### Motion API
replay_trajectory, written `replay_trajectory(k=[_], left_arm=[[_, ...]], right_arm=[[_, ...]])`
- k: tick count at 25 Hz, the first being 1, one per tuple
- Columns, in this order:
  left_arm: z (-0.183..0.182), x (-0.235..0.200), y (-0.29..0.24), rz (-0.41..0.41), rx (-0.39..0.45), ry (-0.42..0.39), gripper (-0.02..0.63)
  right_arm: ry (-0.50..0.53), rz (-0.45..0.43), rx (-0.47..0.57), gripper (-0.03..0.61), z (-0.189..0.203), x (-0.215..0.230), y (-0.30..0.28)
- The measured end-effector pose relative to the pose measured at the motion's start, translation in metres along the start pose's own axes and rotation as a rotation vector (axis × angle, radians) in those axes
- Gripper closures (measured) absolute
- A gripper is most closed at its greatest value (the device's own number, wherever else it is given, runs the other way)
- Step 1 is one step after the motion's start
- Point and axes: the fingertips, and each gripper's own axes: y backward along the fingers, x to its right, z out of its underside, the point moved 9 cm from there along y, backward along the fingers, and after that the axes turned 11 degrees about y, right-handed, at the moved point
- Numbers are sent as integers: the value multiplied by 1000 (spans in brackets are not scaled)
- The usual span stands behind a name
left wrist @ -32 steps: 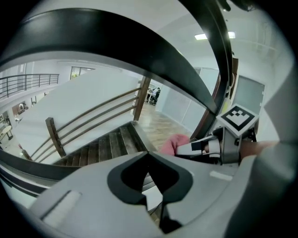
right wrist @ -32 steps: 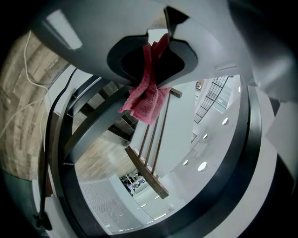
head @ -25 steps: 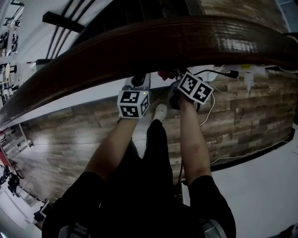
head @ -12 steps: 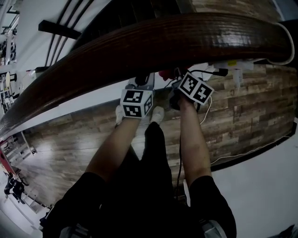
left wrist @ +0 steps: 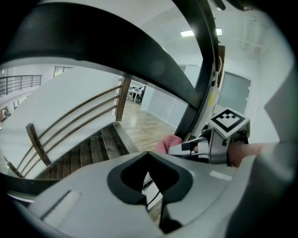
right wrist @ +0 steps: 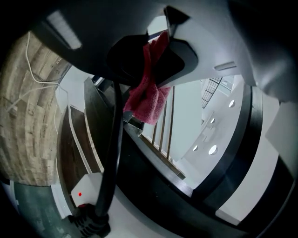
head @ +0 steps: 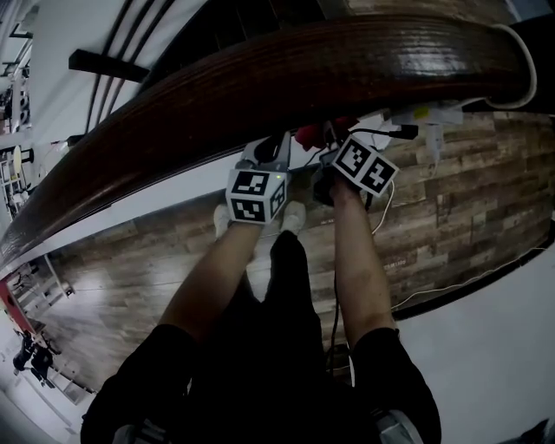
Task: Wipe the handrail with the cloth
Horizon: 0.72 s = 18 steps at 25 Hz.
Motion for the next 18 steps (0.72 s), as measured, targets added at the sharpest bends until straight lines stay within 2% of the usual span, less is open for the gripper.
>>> replay_trajectory(k=[3,6,10,14,18], left_arm=[[2,-1,0,7,-5,-3,615],[4,-5,6,11,-3,1,615],[12,-15,22,13,19,22,615],[30,-45,55,-14,56,82,615],[52,-89,109,-52,101,134,615]], right_arm=[[-12,17,21,537,-3,6,2],[-18,76,61,537,-7,16,7],[40,109,116,537,-3,10,22],[139,58,169,537,20,-31,37],[232,-23,153,538,71,-95,41]])
